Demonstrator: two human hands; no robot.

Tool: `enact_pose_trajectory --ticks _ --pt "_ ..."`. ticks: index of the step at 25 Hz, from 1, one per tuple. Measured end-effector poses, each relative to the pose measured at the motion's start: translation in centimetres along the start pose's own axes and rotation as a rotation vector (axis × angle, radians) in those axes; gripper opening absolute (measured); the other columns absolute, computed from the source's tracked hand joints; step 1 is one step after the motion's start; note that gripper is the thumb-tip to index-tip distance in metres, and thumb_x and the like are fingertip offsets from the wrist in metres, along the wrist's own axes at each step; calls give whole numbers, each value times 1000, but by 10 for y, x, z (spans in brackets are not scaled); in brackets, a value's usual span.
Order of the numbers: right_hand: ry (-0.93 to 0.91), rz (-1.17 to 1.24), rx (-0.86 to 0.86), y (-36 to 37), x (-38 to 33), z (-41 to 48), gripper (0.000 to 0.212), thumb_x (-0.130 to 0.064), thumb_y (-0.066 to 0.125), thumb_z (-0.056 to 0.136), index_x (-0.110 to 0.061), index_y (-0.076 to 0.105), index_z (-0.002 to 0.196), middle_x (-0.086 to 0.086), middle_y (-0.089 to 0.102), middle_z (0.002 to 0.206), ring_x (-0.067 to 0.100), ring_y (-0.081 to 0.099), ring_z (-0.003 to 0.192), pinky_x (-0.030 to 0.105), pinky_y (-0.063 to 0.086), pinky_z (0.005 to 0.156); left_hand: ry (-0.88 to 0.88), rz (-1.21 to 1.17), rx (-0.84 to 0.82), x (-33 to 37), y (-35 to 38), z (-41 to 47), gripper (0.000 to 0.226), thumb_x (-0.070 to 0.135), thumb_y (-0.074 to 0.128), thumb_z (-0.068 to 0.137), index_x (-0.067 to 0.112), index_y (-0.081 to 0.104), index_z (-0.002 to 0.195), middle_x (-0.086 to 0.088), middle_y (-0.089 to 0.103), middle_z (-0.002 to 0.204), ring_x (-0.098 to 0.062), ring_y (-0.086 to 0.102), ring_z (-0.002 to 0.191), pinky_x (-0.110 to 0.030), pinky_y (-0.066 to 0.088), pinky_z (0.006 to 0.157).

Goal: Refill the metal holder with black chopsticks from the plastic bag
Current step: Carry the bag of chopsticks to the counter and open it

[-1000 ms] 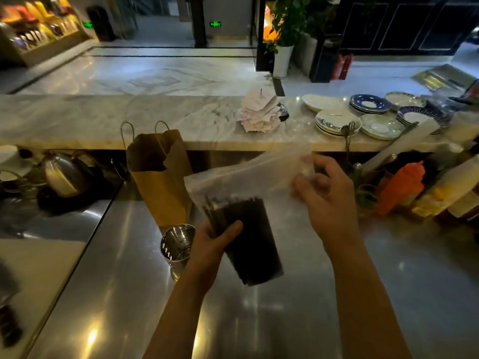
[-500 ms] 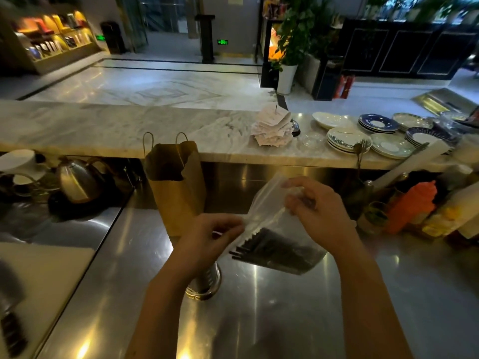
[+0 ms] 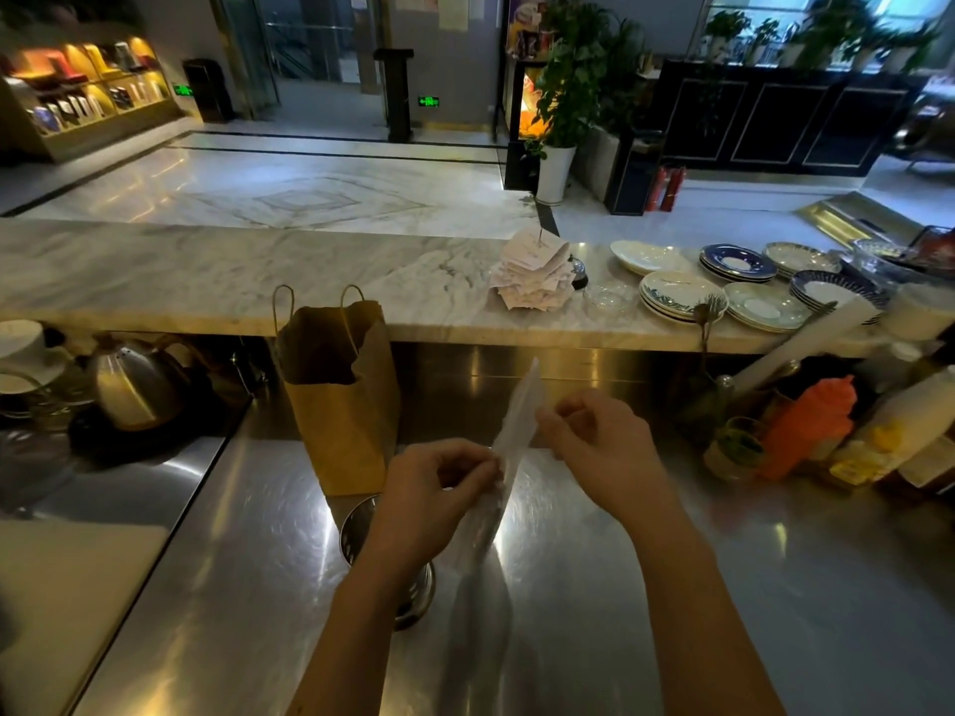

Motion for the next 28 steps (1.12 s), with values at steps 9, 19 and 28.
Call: enact_pose_trajectory --ticks 9,19,28 --pt "20 223 -238 12 -7 3 22 -34 66 88 -18 67 102 3 72 94 10 73 75 20 58 62 0 -188 -33 -3 11 15 13 8 67 87 13 75 95 -1 77 87 -15 73 82 -24 58 69" --pt "28 332 -212 8 -8 0 11 -21 67 88 -14 70 96 3 74 88 13 74 76 24 60 66 1 -299 -51 -1 14 17 13 12 67 85 18 76 93 0 77 87 -17 73 84 -30 60 71" --pt "1 490 -231 11 -11 -7 10 -12 63 89 -7 70 96 9 75 88 19 75 79 29 61 70 -175 -520 -92 -10 13 13 17 21 63 84 12 74 93 -8 75 94 -28 70 93 -38 59 79"
Point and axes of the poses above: each hand's wrist, its own z-axis towards the middle knuckle, its own y-axis out of the palm, x = y × z, the point moved 2 cm from there along z, towards the middle knuckle
